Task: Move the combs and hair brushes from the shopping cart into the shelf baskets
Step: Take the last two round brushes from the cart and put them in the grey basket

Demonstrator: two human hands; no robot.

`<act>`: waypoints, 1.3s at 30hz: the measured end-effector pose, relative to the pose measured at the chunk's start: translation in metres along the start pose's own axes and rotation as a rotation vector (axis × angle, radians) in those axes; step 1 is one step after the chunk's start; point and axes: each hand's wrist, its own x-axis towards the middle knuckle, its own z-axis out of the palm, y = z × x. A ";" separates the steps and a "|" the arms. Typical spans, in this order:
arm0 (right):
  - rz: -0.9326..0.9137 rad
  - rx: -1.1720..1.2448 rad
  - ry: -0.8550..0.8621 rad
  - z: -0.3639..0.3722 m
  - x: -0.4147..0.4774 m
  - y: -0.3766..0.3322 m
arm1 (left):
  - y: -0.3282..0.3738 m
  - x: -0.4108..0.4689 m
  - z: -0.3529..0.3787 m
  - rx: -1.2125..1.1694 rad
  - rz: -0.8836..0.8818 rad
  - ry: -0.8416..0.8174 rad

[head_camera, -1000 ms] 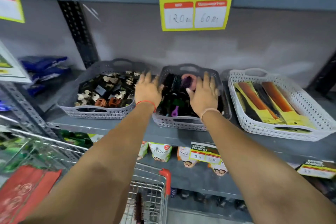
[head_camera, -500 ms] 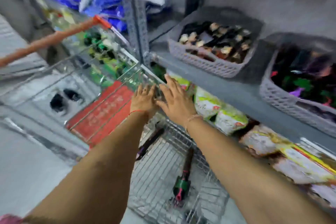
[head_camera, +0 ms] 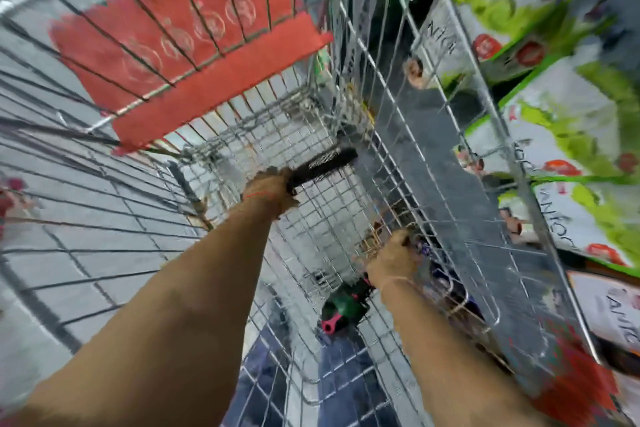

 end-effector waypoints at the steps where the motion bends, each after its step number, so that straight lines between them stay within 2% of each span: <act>1: -0.014 0.030 0.065 0.009 -0.001 0.001 | -0.001 0.003 0.009 -0.015 -0.006 -0.001; 4: -0.064 0.057 0.193 0.024 -0.006 -0.002 | -0.004 0.010 0.029 -0.006 -0.039 0.091; 8: -0.445 0.061 0.353 0.010 -0.006 -0.022 | -0.005 0.016 0.035 0.002 -0.106 0.181; 10: -0.519 0.030 0.348 -0.004 0.008 -0.032 | -0.005 0.014 0.034 -0.034 -0.103 0.217; 12: -0.464 -0.021 0.280 -0.014 0.019 -0.029 | -0.002 0.004 0.033 -0.278 -0.098 0.222; 15: -0.417 -0.103 0.164 -0.014 0.023 -0.010 | 0.004 -0.006 0.035 -1.061 -0.282 0.104; 16: -0.411 -0.128 0.123 -0.011 0.020 -0.004 | 0.005 -0.009 0.039 -1.163 -0.321 0.031; 18: -0.380 -0.117 0.101 -0.002 0.015 0.000 | 0.010 -0.016 0.049 -1.161 -0.330 -0.078; 19: -0.358 -0.099 0.126 0.002 0.014 -0.001 | 0.012 -0.017 0.054 -1.145 -0.336 -0.071; 21: -0.297 -0.014 0.174 0.011 0.012 -0.005 | 0.016 -0.013 0.065 -1.145 -0.377 -0.009; 24: -0.220 0.224 0.095 0.025 0.009 -0.006 | 0.024 -0.007 0.071 -0.897 -0.369 0.063; 25: -0.192 0.336 0.066 0.028 0.008 -0.004 | 0.027 -0.006 0.071 -0.900 -0.362 0.065; 27: -0.109 0.606 0.014 0.024 0.006 0.000 | 0.030 -0.009 0.071 -1.184 -0.346 -0.007; 29: -0.038 0.845 -0.100 0.016 0.007 0.006 | 0.031 -0.019 0.069 -1.536 -0.309 -0.165; 32: -0.046 0.992 -0.258 0.005 0.001 0.012 | 0.031 -0.035 0.071 -1.786 -0.282 -0.289; 35: -0.088 1.076 -0.157 -0.001 -0.015 0.007 | 0.032 -0.055 0.065 -1.878 -0.242 -0.326; 39: -0.279 1.158 0.118 -0.021 -0.053 -0.013 | 0.029 -0.094 0.025 -1.936 -0.008 -0.456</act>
